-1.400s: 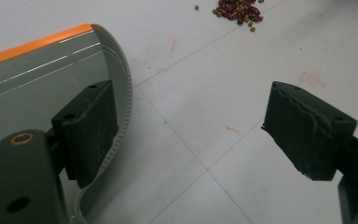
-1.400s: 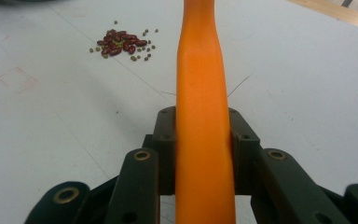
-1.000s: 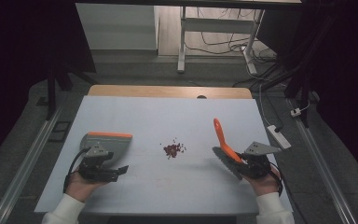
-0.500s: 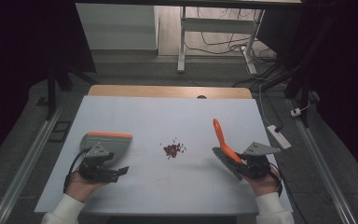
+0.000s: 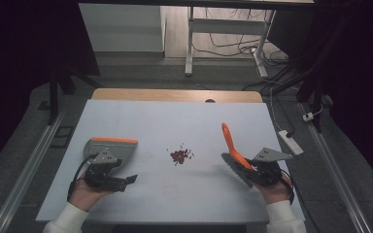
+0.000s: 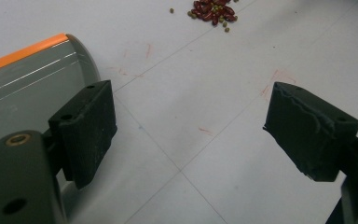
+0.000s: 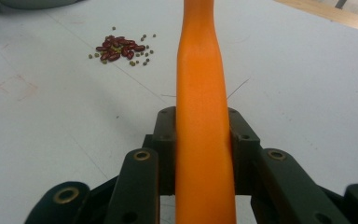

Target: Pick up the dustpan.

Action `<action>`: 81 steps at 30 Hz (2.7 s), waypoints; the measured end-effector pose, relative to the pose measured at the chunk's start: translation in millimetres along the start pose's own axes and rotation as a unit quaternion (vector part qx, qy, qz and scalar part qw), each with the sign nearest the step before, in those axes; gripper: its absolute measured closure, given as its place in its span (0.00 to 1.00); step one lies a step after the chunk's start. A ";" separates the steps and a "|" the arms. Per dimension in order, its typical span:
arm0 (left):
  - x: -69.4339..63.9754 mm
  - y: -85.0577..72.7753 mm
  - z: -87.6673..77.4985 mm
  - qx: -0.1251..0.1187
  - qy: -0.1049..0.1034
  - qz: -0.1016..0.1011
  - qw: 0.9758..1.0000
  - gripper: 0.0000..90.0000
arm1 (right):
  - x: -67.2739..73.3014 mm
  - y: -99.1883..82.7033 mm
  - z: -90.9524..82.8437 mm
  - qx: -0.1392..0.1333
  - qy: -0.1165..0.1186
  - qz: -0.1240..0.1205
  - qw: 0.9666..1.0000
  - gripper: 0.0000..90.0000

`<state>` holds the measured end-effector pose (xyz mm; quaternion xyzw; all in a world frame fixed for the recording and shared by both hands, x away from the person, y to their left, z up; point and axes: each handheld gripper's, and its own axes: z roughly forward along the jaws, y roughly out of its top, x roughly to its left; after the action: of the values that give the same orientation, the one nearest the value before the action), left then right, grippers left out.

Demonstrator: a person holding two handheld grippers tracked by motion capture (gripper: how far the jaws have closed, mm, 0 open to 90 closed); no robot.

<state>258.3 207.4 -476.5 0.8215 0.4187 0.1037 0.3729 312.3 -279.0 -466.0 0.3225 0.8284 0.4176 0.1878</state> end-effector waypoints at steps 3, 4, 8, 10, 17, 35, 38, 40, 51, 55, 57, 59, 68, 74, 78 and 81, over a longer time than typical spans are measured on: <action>-0.7 5.6 -5.5 -0.004 0.003 -0.006 1.000 0.18 | -1.8 -0.3 -1.8 -0.007 0.001 0.007 1.000 0.78; -0.8 7.7 -6.7 -0.004 0.006 -0.007 1.000 0.18 | -1.8 -0.3 -1.8 -0.007 0.001 0.007 1.000 0.78; -2.9 16.4 -9.9 0.003 0.022 -0.016 1.000 0.18 | -2.5 -1.3 -2.7 -0.008 0.002 0.007 1.000 0.78; -7.7 20.4 -10.4 0.007 0.029 -0.032 0.999 0.18 | -3.0 -1.2 -3.5 -0.010 0.003 0.007 1.000 0.78; -12.6 22.9 -7.8 0.034 0.038 -0.052 0.997 0.18 | -1.6 -0.5 -5.7 -0.013 0.003 0.006 1.000 0.78; 29.9 -13.7 -24.2 0.054 0.097 -0.173 0.979 0.19 | -1.2 -1.3 -3.9 -0.006 0.002 0.001 1.000 0.78; 34.4 -17.4 -23.6 0.065 0.104 -0.185 0.975 0.19 | -1.0 -1.4 -3.7 -0.007 0.004 -0.003 1.000 0.78; 38.4 -21.2 -23.5 0.073 0.108 -0.198 0.971 0.19 | -0.7 -1.4 -3.4 -0.007 0.005 -0.002 1.000 0.78; 50.9 -30.4 -19.0 0.097 0.103 -0.239 0.961 0.20 | 0.4 -1.8 -1.3 -0.003 0.006 -0.004 1.000 0.78; 53.7 -34.1 -13.9 0.111 0.106 -0.237 0.959 0.21 | 1.1 -2.1 -0.2 0.002 0.005 -0.006 1.000 0.78; 54.3 -35.3 -10.6 0.112 0.093 -0.241 0.960 0.21 | 0.8 -2.4 0.1 0.002 0.004 -0.005 1.000 0.78; 55.4 -36.4 -8.2 0.116 0.086 -0.243 0.959 0.22 | 0.6 -2.5 0.2 0.002 0.004 -0.006 1.000 0.78; 60.5 -41.3 -1.6 0.124 0.080 -0.253 0.956 0.29 | 1.0 -2.5 0.7 0.004 0.004 -0.005 1.000 0.78; 64.0 -43.8 3.7 0.123 0.077 -0.263 0.954 0.37 | 1.3 -2.3 1.0 0.004 0.004 -0.005 1.000 0.78; 65.0 -44.0 5.3 0.117 0.074 -0.269 0.953 0.46 | 1.5 -2.4 1.7 0.005 0.004 -0.006 1.000 0.78; 64.8 -43.5 6.3 0.114 0.067 -0.271 0.954 0.51 | 1.4 -2.5 2.0 0.006 0.004 -0.006 1.000 0.78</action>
<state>275.4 269.9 -520.6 0.7053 0.6585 0.0050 0.2625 311.5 -278.1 -469.3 0.3168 0.8335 0.4130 0.1851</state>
